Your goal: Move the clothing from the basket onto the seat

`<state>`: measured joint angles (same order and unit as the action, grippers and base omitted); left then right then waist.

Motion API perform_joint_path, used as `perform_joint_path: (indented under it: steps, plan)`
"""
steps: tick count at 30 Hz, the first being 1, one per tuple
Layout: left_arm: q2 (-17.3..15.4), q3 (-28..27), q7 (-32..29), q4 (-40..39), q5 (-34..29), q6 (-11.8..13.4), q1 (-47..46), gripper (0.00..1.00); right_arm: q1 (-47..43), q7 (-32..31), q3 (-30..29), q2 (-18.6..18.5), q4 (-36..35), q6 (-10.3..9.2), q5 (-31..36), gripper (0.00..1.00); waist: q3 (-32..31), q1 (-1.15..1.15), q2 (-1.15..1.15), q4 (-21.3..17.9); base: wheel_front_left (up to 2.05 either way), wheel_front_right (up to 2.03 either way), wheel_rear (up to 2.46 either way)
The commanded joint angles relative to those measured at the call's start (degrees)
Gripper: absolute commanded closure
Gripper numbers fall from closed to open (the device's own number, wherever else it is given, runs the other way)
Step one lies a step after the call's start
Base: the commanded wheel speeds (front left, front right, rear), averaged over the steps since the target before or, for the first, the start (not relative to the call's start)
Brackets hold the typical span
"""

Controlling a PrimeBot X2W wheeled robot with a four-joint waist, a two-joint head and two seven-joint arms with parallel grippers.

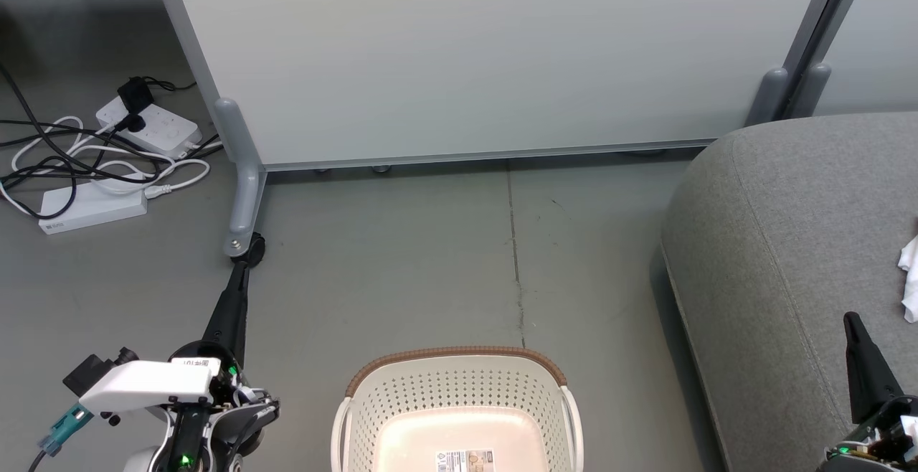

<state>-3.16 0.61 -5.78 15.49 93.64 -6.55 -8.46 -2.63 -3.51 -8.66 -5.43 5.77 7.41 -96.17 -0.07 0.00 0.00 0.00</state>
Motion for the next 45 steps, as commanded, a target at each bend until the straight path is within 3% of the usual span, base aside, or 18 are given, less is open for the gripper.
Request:
perform_joint_path:
  steps: [1, 45]
  plan:
    - [-0.29, -0.34, -0.03, -0.21, -0.01, -0.28, -0.66, 1.0, 0.18, 0.26, 0.1, -0.44, -0.36, 0.13, -0.14, 1.0, 0.0, 0.0, 0.0, 0.0, 0.0, 0.0, 0.0]
    - [-0.17, -0.47, -0.17, -0.22, -0.16, -0.26, -0.66, 1.0, -0.18, 1.65, 1.52, -1.72, -0.52, 0.14, -1.51, 1.0, 0.0, 0.0, 0.0, 0.0, 0.0, 0.0, 0.0]
